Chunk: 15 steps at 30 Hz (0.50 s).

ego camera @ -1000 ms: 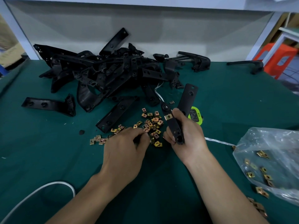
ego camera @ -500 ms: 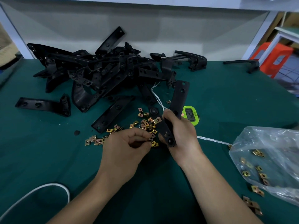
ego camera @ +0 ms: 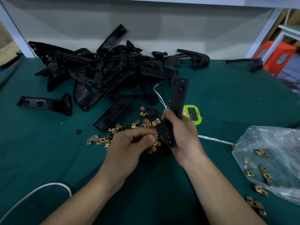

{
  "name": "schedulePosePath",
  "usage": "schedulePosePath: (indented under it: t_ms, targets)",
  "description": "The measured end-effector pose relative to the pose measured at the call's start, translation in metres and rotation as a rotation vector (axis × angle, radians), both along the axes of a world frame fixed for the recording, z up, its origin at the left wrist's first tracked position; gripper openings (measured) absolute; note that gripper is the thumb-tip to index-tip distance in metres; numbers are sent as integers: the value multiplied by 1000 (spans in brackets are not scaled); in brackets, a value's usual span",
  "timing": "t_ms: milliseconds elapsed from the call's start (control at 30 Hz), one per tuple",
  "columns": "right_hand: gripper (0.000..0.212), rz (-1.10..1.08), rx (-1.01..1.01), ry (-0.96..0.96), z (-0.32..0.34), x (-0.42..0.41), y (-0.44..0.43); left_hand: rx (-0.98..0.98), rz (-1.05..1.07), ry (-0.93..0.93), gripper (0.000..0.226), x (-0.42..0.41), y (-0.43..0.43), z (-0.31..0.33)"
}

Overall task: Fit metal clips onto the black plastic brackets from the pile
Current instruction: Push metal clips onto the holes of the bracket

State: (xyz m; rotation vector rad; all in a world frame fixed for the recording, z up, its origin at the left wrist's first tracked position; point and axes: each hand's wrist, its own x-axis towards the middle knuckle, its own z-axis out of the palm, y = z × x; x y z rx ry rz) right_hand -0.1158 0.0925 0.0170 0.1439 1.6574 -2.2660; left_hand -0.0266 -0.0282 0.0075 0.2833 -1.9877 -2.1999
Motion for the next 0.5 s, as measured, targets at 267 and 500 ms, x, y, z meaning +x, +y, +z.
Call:
schedulePosePath:
  t_ms: [267,500]
  targets:
    - [22,-47,-18,17,1,5,-4,117,18,-85,25,5,10,5]
    - [23,-170,-4,118,-2,14,-14,134,79,-116,36,12,20,11]
